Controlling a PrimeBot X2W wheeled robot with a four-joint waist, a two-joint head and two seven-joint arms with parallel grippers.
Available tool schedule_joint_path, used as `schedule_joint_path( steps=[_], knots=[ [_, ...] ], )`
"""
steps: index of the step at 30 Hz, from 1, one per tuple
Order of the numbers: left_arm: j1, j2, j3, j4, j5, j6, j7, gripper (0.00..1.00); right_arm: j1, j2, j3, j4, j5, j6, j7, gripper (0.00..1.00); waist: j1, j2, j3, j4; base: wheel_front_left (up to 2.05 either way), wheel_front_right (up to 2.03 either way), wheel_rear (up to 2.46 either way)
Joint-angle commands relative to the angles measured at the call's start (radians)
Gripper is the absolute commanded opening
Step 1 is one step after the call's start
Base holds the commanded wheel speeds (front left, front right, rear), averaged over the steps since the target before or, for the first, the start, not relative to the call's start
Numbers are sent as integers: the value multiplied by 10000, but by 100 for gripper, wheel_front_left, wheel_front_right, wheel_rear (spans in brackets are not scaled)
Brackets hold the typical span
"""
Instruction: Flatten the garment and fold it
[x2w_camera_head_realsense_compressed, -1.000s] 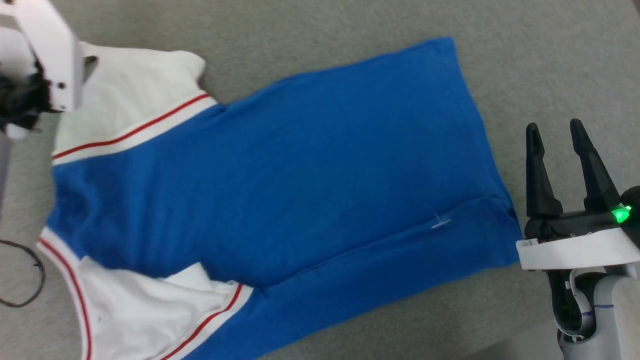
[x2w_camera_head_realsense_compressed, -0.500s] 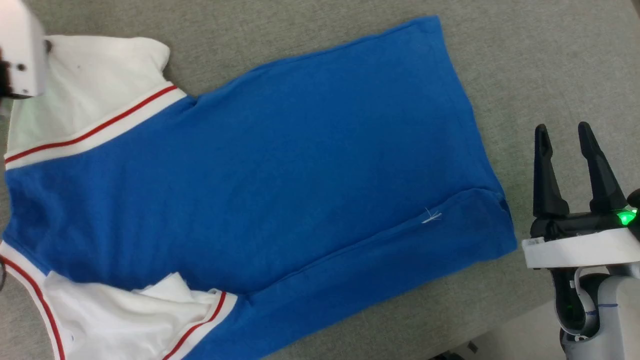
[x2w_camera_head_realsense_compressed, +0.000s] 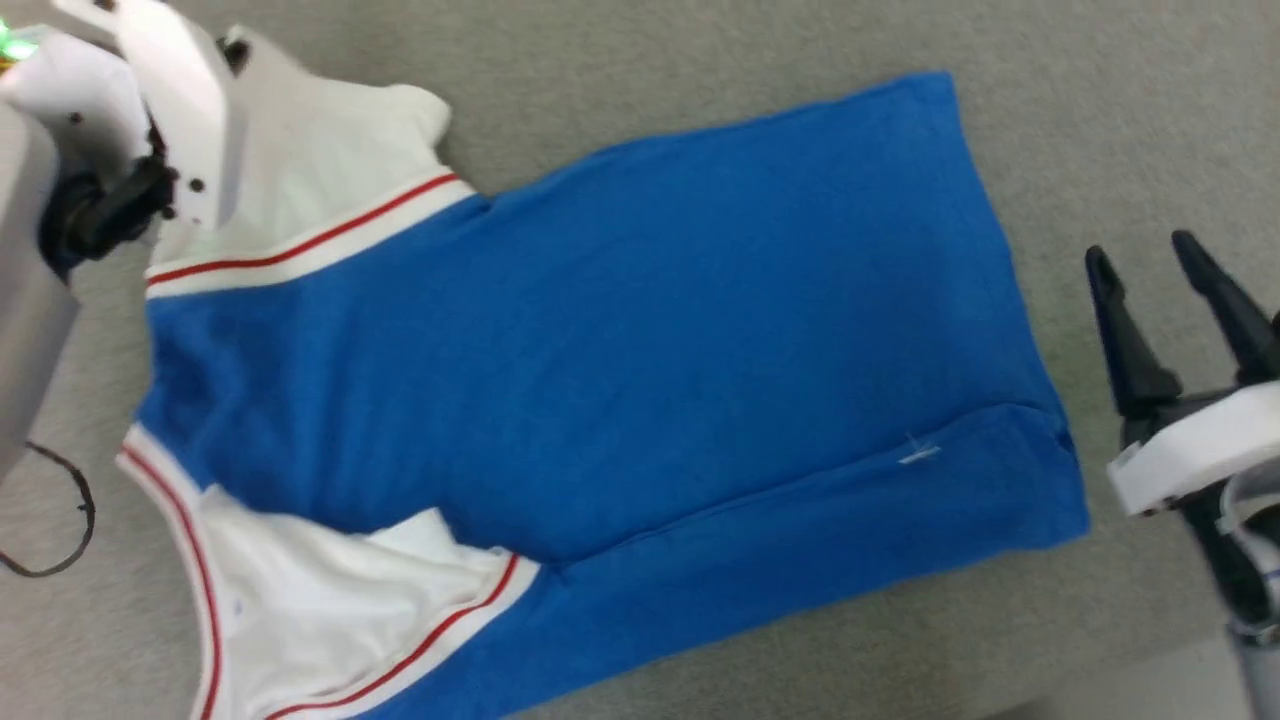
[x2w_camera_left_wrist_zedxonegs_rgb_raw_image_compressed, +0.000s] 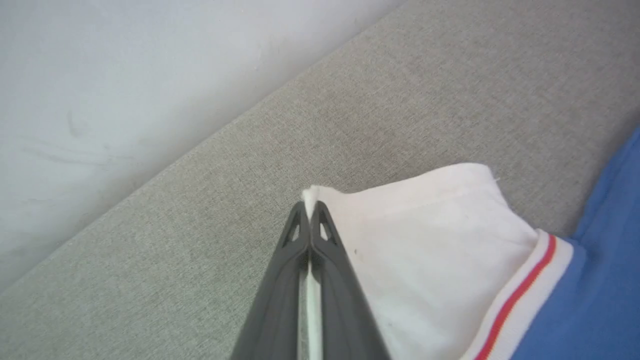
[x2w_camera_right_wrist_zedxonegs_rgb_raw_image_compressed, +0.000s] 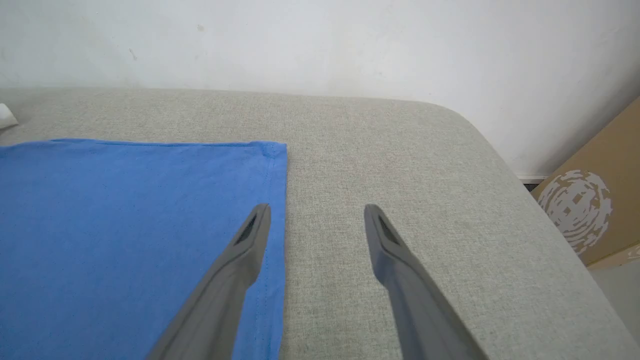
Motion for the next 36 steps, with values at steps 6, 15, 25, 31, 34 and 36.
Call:
schedule_joint_path(
  steps=[6, 15, 25, 31, 34, 36],
  knots=[
    [183, -8, -793, -881, 31, -66, -1747, 0, -1058, -2065, 777, -194, 851, -11, 3215, 100, -1, 0, -893, 1575, 0, 0, 0],
    [861, 175, -980, -2806, 268, 236, -3228, 0, -3397, -3696, 1944, 1249, 1838, -11, 5500, 100, -1, 0, -491, 2692, 0, 0, 0],
    [1488, 142, -1099, -4954, 588, 1043, -3577, 0, -5289, -4870, 3313, 3716, 2013, -11, 6553, 100, -1, 0, 284, 3778, 0, 0, 0],
    [1692, 45, -1188, -5531, 652, 1312, -3623, 0, -5534, -5100, 4356, 4596, 2187, -11, 6459, 100, -1, 0, 454, 4134, 0, 0, 0],
    [1770, 55, -1197, -5522, 630, 1363, -3667, 0, -5500, -5189, 4931, 4808, 2539, -11, 6488, 97, -1, 0, 446, 4183, 0, 0, 0],
    [1807, 68, -1219, -5456, 622, 1360, -3691, 0, -5472, -5295, 5363, 4879, 2684, -11, 6454, 0, -1, 0, 404, 4185, 0, 0, 0]
  ],
)
